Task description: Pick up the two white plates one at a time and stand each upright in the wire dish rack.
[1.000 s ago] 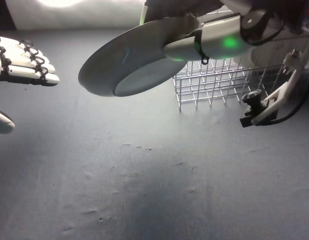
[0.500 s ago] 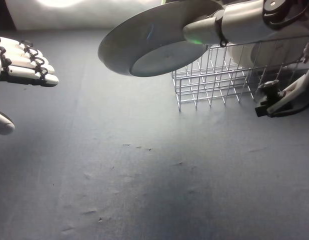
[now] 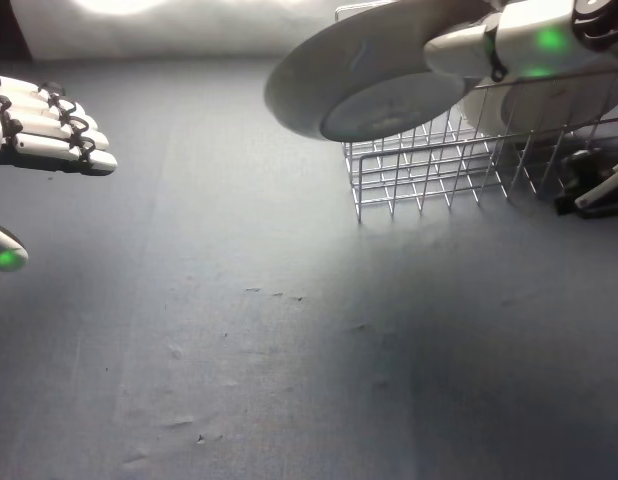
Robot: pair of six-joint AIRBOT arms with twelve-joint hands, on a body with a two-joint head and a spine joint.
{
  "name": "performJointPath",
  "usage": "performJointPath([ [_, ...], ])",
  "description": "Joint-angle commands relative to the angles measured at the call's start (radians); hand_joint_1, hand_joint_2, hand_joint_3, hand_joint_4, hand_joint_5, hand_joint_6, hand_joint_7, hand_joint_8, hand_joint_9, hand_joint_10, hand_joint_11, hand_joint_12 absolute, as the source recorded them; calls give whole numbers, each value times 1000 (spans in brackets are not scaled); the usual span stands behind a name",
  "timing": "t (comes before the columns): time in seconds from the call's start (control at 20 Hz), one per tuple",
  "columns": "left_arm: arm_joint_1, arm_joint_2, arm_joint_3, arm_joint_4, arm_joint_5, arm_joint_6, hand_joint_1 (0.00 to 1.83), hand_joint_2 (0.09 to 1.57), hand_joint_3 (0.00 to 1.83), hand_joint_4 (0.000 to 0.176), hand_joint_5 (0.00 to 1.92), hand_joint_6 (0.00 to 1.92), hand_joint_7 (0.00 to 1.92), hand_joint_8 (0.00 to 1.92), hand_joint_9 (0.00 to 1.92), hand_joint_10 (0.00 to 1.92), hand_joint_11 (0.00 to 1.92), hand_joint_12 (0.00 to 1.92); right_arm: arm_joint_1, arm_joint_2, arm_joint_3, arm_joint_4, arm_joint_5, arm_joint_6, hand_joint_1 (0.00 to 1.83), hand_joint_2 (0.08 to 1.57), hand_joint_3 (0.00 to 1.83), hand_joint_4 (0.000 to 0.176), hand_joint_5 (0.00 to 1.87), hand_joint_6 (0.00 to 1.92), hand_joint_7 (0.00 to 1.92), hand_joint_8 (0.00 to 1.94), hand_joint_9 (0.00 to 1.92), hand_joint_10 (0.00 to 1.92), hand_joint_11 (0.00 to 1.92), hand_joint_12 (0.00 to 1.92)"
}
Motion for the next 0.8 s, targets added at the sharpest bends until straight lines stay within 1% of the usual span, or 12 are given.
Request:
performJointPath([
  [0.0,-6,2,1,-64,-8,-1,0,1152,0,0,48,4,49,4,52,5,68,77,5,7,6,-6,145,20,1356,1168,0,0,796,1259,848,1131,860,1261,690,1242],
  [0.1,-5,2,2,-64,-8,-1,0,1154,1,0,41,5,44,4,49,4,69,77,-13,8,22,-6,148,19,1361,1161,0,0,780,1241,868,1133,891,1224,715,1231],
  [0.15,-5,2,2,-64,-8,-1,0,1144,0,0,89,6,95,6,98,7,111,97,-17,8,27,-6,151,19,1358,1172,2,0,742,1263,841,1190,892,1235,720,1235],
  [0.2,-5,2,2,-64,-8,-1,0,1144,0,0,89,6,95,6,98,7,111,97,-22,8,33,-6,151,19,1358,1172,2,0,742,1263,841,1190,892,1235,720,1235],
  [0.25,-5,2,2,-63,-8,-1,0,1142,0,0,57,0,62,0,63,0,71,82,-29,8,42,-6,151,19,1362,1156,0,0,813,1206,879,1108,884,1234,716,1233],
  [0.35,-5,0,2,-63,-8,-1,0,1144,0,0,62,3,62,1,63,2,75,84,-40,7,55,-6,150,18,1362,1151,0,0,831,1201,893,1073,880,1231,724,1231],
  [0.55,-5,-1,0,-63,-9,-1,0,1128,0,0,44,0,52,1,60,4,67,80,-69,-8,89,-6,151,12,1361,1158,0,0,812,1225,892,1093,855,1250,712,1225],
  [0.65,-5,-1,-2,-63,-9,-1,0,1126,0,0,57,6,64,6,70,7,76,84,-87,-16,108,-6,151,9,1358,1165,1,0,801,1242,876,1138,836,1260,698,1233],
  [0.7,-5,-1,-3,-63,-9,-1,0,1131,0,0,44,1,48,1,59,1,72,84,-95,-21,118,-7,151,7,1362,1152,0,0,847,1198,896,1076,861,1226,711,1219],
  [0.75,-5,-1,-3,-63,-9,-1,0,1131,0,0,44,1,48,1,59,1,72,84,-99,-24,124,-8,151,5,1362,1152,0,0,847,1198,896,1076,861,1226,711,1219],
])
